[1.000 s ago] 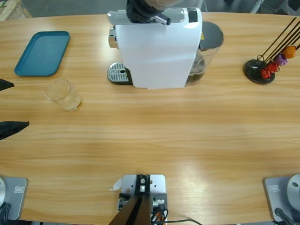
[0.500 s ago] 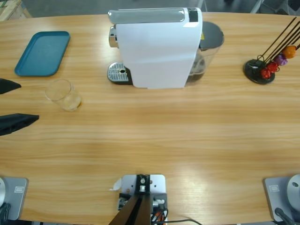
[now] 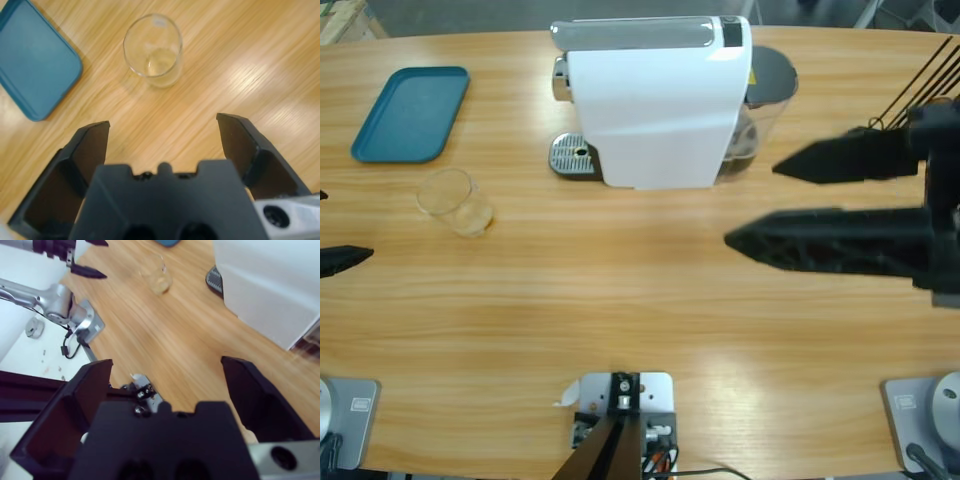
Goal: Pour coffee
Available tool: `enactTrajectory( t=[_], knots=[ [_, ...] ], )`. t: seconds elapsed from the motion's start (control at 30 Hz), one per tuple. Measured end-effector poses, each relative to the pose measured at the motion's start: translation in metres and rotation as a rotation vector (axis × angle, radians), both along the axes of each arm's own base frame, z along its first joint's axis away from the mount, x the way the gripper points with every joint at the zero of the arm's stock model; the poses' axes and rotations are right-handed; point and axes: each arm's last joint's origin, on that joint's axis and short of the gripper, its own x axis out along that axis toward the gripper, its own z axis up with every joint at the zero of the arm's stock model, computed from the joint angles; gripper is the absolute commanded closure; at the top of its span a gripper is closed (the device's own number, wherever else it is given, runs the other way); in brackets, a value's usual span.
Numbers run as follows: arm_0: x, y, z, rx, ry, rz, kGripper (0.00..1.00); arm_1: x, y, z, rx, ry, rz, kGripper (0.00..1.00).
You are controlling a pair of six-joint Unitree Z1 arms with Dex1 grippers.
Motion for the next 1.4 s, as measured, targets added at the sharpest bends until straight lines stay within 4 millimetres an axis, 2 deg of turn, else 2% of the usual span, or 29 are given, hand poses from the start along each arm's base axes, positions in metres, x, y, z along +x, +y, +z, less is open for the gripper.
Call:
enactTrajectory(
  t=[0.23, 0.53, 0.73, 0.83, 1.03, 1.17, 1.2, 1.23, 1.27, 1.3, 1.33, 1.37, 1.4],
  knots=[
    [0.007, -0.004, -0.035, -0.028, -0.055, -0.038, 0.009, 0.0, 0.001, -0.019, 0.007, -0.005, 0.0, 0.0],
    [0.021, -0.005, -0.041, -0.145, -0.009, 0.029, 0.009, 0.003, 0.004, -0.037, 0.03, -0.015, 0.008, 0.0],
    [0.044, -0.014, -0.052, -0.16, 0.012, 0.042, 0.009, 0.005, 0.007, -0.038, 0.035, -0.018, 0.009, 0.0],
    [0.052, -0.016, -0.057, -0.138, 0.009, 0.063, 0.083, 0.006, 0.009, -0.041, 0.037, -0.013, 0.014, 0.0],
    [0.066, -0.023, -0.068, -0.128, 0.02, 0.066, 0.103, 0.012, 0.019, -0.047, 0.03, 0.002, 0.025, 0.0],
    [0.075, -0.028, -0.075, -0.12, 0.035, 0.067, 0.235, 0.013, 0.02, -0.048, 0.029, 0.003, 0.025, 0.0],
    [0.077, -0.029, -0.077, -0.119, 0.041, 0.066, 0.416, 0.013, 0.02, -0.048, 0.029, 0.003, 0.025, 0.0],
    [0.079, -0.03, -0.079, -0.117, 0.049, 0.064, 0.468, 0.014, 0.021, -0.05, 0.028, 0.004, 0.025, 0.0],
    [0.081, -0.031, -0.082, -0.115, 0.058, 0.063, 0.479, 0.015, 0.022, -0.051, 0.027, 0.006, 0.026, 0.0],
    [0.083, -0.032, -0.085, -0.11, 0.068, 0.062, 0.626, 0.015, 0.023, -0.052, 0.024, 0.009, 0.028, 0.0],
    [0.084, -0.033, -0.087, -0.108, 0.076, 0.061, 0.95, 0.016, 0.024, -0.054, 0.022, 0.012, 0.028, 0.0],
    [0.085, -0.034, -0.088, -0.106, 0.081, 0.061, 1.0, 0.016, 0.025, -0.055, 0.019, 0.014, 0.029, 0.0],
    [0.086, -0.034, -0.089, -0.106, 0.081, 0.06, 1.0, 0.017, 0.025, -0.055, 0.017, 0.016, 0.029, 0.0]
  ],
)
